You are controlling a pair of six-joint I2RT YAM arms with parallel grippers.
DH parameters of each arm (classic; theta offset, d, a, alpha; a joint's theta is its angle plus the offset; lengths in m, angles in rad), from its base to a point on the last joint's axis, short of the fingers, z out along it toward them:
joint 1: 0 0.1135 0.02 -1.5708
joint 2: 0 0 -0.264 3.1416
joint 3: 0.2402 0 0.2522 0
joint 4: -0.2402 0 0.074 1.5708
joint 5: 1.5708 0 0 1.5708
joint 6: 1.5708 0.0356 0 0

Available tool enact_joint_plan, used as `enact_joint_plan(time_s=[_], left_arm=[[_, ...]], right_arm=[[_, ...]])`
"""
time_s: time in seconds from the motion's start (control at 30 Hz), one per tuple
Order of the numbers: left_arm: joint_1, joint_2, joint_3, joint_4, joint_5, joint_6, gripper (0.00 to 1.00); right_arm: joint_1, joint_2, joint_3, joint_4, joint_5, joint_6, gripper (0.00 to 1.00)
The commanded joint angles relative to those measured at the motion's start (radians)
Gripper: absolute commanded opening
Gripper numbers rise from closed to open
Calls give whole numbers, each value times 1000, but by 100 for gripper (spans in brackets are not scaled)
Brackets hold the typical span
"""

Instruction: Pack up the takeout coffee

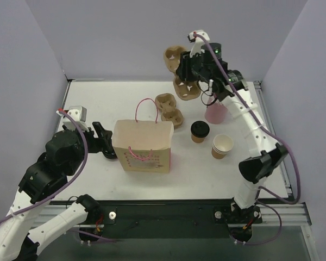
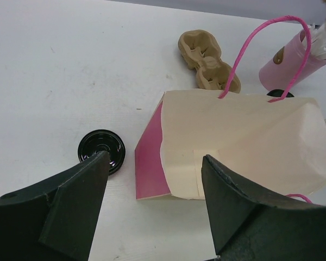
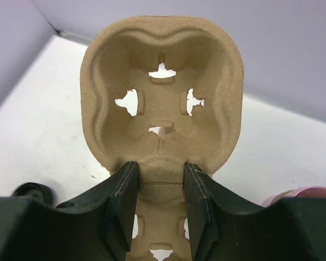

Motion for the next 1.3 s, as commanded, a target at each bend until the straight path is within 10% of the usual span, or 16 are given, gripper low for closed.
enact_joint_plan(time_s=[0.0, 0.4, 0.6, 1.27], left_arm=[[-4, 42, 38, 11, 10, -51, 78], [32, 218, 221, -245, -7, -295, 73], [255, 185, 162, -230, 183, -261, 73], [403, 237, 134, -259, 305, -267, 73]], right_arm=[[8, -141, 43, -7, -131, -17, 26], [193, -313, -161, 112, -478, -77, 25], [259, -307, -262, 175, -539, -120, 25], [342, -281, -414, 160, -489, -402, 24]])
